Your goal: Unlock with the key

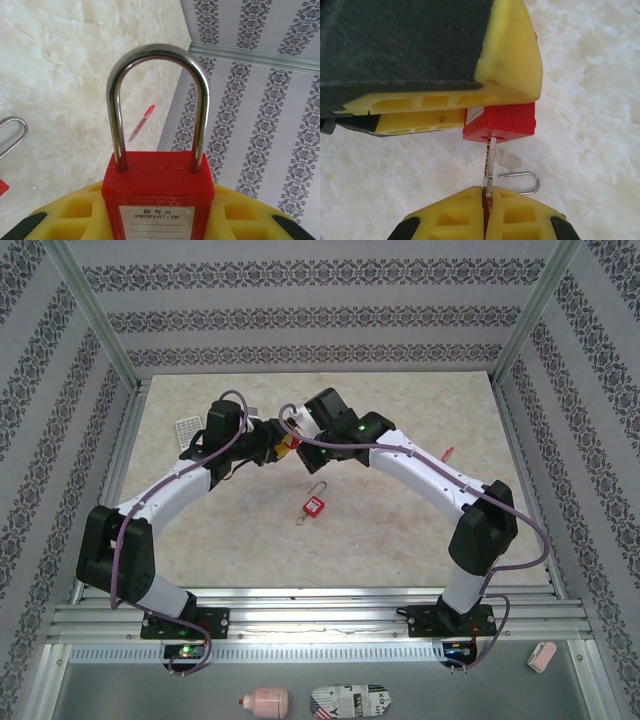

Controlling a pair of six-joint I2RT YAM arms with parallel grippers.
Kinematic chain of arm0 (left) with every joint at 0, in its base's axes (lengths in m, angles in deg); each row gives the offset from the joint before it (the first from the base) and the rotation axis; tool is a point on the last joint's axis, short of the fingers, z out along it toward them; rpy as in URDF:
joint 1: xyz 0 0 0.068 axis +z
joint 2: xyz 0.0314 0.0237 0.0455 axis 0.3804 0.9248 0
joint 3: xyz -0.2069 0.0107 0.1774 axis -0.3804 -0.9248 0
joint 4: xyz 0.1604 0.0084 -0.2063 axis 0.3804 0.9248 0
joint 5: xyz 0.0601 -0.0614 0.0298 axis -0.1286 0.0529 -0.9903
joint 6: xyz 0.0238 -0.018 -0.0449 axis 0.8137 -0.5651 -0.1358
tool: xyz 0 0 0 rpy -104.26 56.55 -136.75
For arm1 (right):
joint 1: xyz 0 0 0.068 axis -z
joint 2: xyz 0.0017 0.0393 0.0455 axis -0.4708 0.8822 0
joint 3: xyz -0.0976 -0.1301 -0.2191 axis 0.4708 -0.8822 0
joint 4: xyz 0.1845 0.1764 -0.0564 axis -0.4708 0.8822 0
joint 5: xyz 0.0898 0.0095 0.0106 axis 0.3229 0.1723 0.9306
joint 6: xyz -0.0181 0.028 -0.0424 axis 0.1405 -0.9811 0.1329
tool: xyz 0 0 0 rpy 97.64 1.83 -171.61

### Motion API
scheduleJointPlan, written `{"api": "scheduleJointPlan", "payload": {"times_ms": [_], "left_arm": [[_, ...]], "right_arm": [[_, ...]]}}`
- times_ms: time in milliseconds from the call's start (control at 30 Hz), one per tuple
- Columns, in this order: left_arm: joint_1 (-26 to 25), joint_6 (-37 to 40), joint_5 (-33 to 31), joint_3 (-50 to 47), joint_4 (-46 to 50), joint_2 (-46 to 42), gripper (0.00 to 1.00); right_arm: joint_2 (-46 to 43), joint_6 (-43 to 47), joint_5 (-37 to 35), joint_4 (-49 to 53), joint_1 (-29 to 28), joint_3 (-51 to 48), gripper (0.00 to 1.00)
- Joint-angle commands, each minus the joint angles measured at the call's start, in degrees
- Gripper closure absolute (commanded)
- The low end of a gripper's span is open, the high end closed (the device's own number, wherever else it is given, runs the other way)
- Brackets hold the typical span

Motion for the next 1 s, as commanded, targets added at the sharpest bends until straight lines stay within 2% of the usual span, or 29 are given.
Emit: {"api": "scheduleJointPlan", "payload": {"times_ms": [0,233,400,500,600,767,967], "left_arm": [[-5.20,2.37,9.27,1.42,6.50,1.81,1.00],[-5.44,2.32,11.74,5.06,9.48,4.40,1.00],[-5.51,5.27,12.55,10.04,16.44,5.53,1.00],[-5.84,4.04,12.14,9.19,14.10,4.68,1.00],[-6.48,3.77,11.12,7.33,12.17,3.72,1.00],[-6.91,0.35,10.46,2.80,3.50,2.04,1.00],[-7.96,-0.36,9.98,1.48,-0.24,1.33,1.00]], "right_arm": [[-1.90,7.69,2.90,-16.81,-2.30,0.53,1.00],[-3.04,17.43,-1.00,-16.05,-5.80,-2.71,1.00],[-3.89,17.59,-1.43,-17.16,-5.94,-4.05,1.00],[-3.93,13.48,0.75,-17.71,-4.52,-4.31,1.00],[-5.29,6.27,6.77,-21.23,-0.89,-6.37,1.00],[-6.00,-1.89,14.01,-24.94,3.24,-7.30,1.00],[-6.27,-8.22,18.73,-30.25,6.14,-9.96,1.00]]}}
